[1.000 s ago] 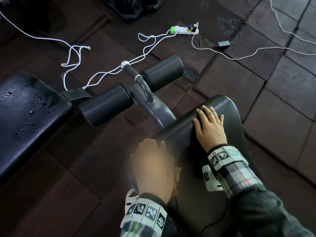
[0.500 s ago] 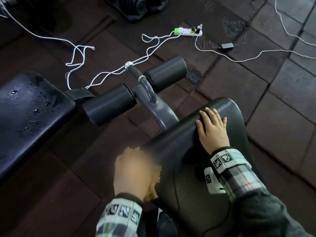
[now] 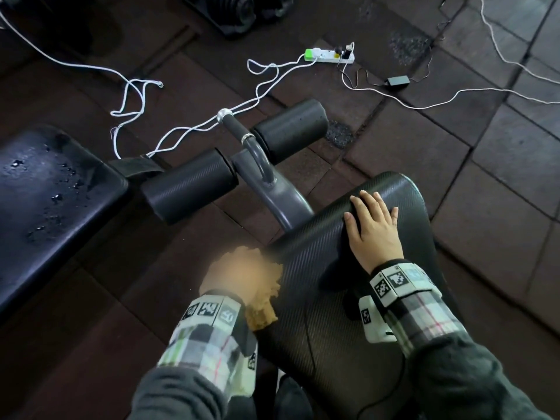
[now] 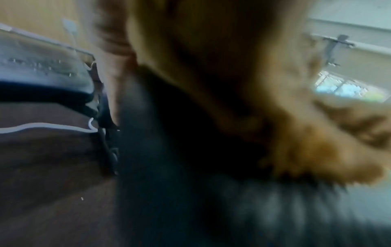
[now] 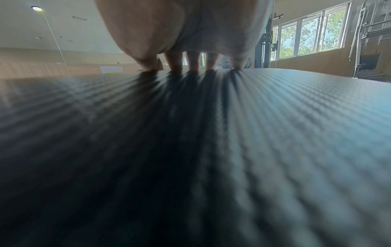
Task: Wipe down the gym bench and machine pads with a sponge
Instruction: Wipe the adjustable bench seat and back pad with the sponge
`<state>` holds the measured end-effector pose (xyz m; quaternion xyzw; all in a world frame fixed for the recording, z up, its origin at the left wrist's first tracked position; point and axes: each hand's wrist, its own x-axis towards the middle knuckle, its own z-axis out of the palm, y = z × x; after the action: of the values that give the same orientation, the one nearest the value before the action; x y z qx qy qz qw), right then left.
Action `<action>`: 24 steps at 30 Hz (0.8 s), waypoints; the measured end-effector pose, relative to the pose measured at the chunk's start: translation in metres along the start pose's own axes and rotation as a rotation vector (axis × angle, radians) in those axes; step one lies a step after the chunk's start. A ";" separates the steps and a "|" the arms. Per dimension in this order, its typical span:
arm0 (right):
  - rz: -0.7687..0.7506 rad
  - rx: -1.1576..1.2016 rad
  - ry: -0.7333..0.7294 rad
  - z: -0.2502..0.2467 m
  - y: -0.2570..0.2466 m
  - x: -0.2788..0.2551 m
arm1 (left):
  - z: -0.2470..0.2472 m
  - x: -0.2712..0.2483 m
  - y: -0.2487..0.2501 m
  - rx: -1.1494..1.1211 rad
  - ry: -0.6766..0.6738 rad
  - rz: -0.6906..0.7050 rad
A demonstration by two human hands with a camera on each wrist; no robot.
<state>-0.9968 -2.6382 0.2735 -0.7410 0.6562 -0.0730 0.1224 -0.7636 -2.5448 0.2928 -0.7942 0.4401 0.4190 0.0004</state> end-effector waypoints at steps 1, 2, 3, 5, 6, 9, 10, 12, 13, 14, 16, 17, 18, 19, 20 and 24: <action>0.001 -0.001 0.001 0.000 0.000 0.000 | 0.000 -0.004 -0.008 -0.008 0.027 -0.019; 0.000 -0.003 0.003 0.001 0.000 0.000 | 0.004 -0.010 -0.014 0.007 0.072 -0.026; -0.002 -0.006 0.006 0.001 -0.001 0.001 | 0.010 -0.018 -0.020 0.041 0.133 -0.026; -0.008 -0.011 0.012 0.002 0.000 0.001 | 0.022 -0.034 -0.022 0.129 0.251 0.040; -0.010 -0.014 0.010 0.002 0.001 0.001 | 0.028 -0.041 -0.020 0.175 0.274 0.106; -0.014 -0.020 0.003 0.002 0.001 0.001 | 0.044 -0.048 -0.007 0.245 0.304 0.244; -0.015 -0.021 0.001 0.002 0.001 0.001 | 0.044 -0.046 -0.002 0.240 0.284 0.266; -0.014 -0.022 0.003 0.002 0.001 0.001 | 0.039 -0.036 0.007 0.223 0.252 0.292; -0.010 -0.020 0.002 0.002 0.001 0.001 | 0.033 -0.031 0.011 0.215 0.231 0.296; -0.004 -0.016 -0.002 0.002 0.001 0.001 | 0.028 -0.024 0.014 0.217 0.189 0.290; 0.003 -0.012 -0.009 0.002 0.000 0.001 | 0.020 -0.009 0.015 0.198 0.083 0.248; 0.003 -0.012 -0.008 0.001 0.000 0.001 | 0.016 -0.004 0.013 0.175 0.047 0.215; 0.004 -0.011 -0.008 0.001 0.000 0.001 | 0.011 -0.001 0.011 0.147 0.020 0.172; 0.006 -0.011 -0.010 0.002 0.000 0.001 | 0.007 -0.001 0.007 0.120 0.005 0.125; 0.009 -0.007 -0.008 0.002 0.000 0.000 | 0.004 -0.001 0.002 0.097 -0.005 0.073; 0.022 0.003 -0.022 0.000 0.000 0.000 | -0.001 -0.009 -0.022 0.024 0.023 -0.068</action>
<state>-0.9968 -2.6386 0.2736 -0.7344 0.6627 -0.0646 0.1317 -0.7501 -2.5254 0.2911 -0.8136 0.4177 0.4040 0.0191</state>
